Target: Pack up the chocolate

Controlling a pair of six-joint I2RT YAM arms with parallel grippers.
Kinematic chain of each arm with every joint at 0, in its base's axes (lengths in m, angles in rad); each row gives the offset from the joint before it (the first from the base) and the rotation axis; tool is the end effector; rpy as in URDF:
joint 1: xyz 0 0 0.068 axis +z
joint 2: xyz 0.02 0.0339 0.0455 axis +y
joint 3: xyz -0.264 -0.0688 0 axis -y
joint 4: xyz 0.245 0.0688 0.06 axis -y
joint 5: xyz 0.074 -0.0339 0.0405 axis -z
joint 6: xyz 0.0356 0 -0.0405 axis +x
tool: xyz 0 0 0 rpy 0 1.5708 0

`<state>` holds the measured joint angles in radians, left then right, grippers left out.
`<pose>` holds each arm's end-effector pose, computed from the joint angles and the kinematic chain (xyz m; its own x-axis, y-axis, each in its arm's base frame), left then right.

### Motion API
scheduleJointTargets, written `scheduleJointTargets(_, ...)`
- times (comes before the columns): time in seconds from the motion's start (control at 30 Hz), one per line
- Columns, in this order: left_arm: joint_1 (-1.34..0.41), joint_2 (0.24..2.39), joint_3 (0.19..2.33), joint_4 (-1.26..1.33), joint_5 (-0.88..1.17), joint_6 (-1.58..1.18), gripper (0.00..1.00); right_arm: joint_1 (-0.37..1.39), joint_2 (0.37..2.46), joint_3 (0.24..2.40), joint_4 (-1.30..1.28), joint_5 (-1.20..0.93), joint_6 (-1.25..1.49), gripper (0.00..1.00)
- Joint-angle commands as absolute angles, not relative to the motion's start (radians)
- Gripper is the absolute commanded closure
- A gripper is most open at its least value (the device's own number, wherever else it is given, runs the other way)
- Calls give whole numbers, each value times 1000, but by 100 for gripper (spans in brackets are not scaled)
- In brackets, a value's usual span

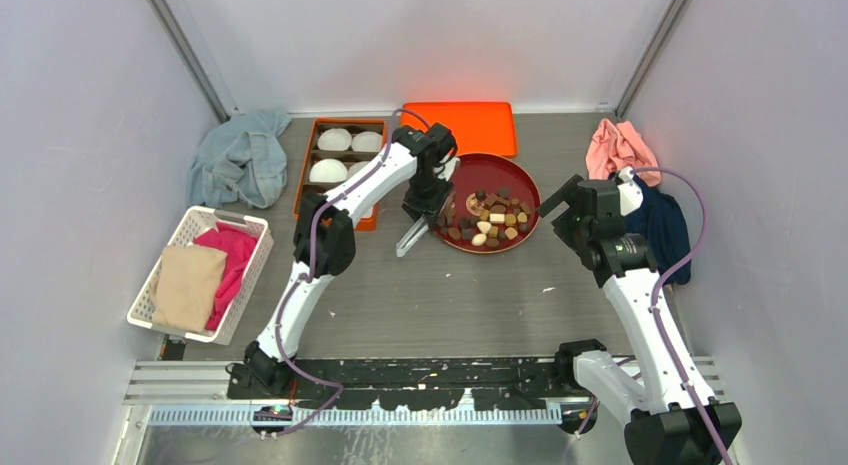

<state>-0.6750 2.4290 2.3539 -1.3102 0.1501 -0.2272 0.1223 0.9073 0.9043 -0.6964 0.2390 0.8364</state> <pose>0.3782 -0.3096 0.2202 -0.8916 0.4284 -0.1466 0.4501 0.8736 -0.1847 0.1853 0.0143 0.3109 -0.3827 0.6795 -0.6259 0.5153 0.7193 0.4659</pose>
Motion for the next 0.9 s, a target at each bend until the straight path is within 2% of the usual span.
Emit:
scheduleJointTargets(0.0, -678, 2431, 2376, -1353, 68, -227, 62, 123, 901, 909, -658, 231, 828, 1)
scheduleJointTargets(0.23, -674, 2429, 2378, -1352, 22, -235, 63, 122, 906, 911, -657, 229, 827, 1)
scheduleJointTargets(0.6, -675, 2463, 2412, -1370, 85, -227, 58, 122, 904, 911, -657, 228, 828, 1)
scheduleJointTargets(0.87, -675, 2469, 2417, -1356, 94, -234, 60, 122, 900, 906, -659, 231, 830, 1)
